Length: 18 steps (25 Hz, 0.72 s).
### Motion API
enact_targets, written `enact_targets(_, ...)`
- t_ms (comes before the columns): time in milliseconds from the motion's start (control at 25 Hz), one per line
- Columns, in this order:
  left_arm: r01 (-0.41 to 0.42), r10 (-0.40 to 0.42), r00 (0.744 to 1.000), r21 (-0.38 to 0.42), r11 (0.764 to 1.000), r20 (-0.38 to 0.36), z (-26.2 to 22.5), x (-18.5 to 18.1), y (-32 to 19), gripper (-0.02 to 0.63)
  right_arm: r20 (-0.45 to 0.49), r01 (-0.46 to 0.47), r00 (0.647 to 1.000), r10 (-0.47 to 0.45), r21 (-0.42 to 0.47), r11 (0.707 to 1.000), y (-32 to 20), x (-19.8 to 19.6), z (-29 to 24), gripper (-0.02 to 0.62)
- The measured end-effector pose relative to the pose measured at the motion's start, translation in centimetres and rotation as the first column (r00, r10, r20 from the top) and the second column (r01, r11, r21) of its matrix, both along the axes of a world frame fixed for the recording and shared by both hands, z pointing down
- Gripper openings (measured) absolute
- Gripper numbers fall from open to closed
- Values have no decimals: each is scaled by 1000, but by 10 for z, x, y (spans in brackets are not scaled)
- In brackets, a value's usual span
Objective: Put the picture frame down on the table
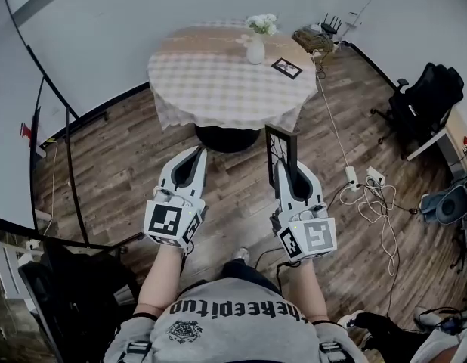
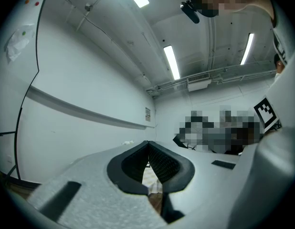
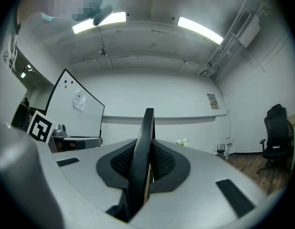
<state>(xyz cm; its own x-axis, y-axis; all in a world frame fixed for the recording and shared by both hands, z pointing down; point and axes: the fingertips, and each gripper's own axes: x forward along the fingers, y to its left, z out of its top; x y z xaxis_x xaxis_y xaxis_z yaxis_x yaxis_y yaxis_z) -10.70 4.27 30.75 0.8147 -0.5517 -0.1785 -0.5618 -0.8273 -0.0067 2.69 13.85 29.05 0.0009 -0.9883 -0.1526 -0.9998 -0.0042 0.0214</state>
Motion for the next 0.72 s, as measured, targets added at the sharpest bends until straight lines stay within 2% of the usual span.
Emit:
enact_targets(280,14,-14,1000,3,1000,-13,-2,58,-16,15,8,24,1000,-24,4,1000,-19,56,3,49)
enact_targets(720,32,-32,999,-1,999,0,7,98,-39,15,39,40,998,-40,8,999,-44,100,15,49)
